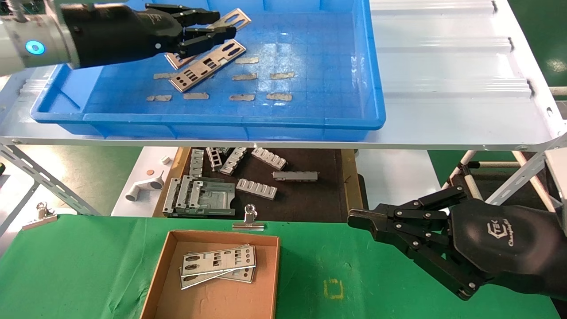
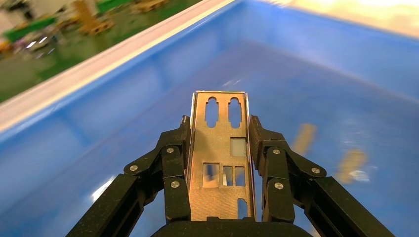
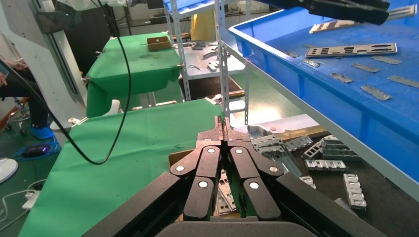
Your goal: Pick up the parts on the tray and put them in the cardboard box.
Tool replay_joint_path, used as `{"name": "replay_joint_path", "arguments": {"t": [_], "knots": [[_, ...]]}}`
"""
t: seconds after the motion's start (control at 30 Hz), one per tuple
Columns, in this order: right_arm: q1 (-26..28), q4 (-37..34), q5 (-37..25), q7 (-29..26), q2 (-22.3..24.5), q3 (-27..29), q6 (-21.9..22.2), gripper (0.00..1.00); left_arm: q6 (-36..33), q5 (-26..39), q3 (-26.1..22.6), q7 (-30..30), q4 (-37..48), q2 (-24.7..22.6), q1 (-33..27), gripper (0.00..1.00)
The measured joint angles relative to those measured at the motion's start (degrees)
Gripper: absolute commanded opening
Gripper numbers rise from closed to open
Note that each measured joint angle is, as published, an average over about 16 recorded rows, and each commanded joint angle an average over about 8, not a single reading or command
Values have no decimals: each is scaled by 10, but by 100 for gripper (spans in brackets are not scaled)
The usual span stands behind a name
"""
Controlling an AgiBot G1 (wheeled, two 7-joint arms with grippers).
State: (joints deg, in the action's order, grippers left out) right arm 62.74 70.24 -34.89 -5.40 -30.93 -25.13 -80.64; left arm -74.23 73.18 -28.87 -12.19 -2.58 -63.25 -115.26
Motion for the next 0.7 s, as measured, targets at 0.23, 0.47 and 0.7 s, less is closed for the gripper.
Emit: {"name": "replay_joint_path", "arguments": {"t": [0.23,0.47,0.7], "knots": [[0,0,0,0,0,0,0,0,-112,-3,-7,-22,-39,31,-8,0],[0,0,0,0,0,0,0,0,-175,-40,-42,-18,-152,80,21,0],[0,0,0,0,0,0,0,0,-178,-122,-110,16,-333,159,82,0]]}}
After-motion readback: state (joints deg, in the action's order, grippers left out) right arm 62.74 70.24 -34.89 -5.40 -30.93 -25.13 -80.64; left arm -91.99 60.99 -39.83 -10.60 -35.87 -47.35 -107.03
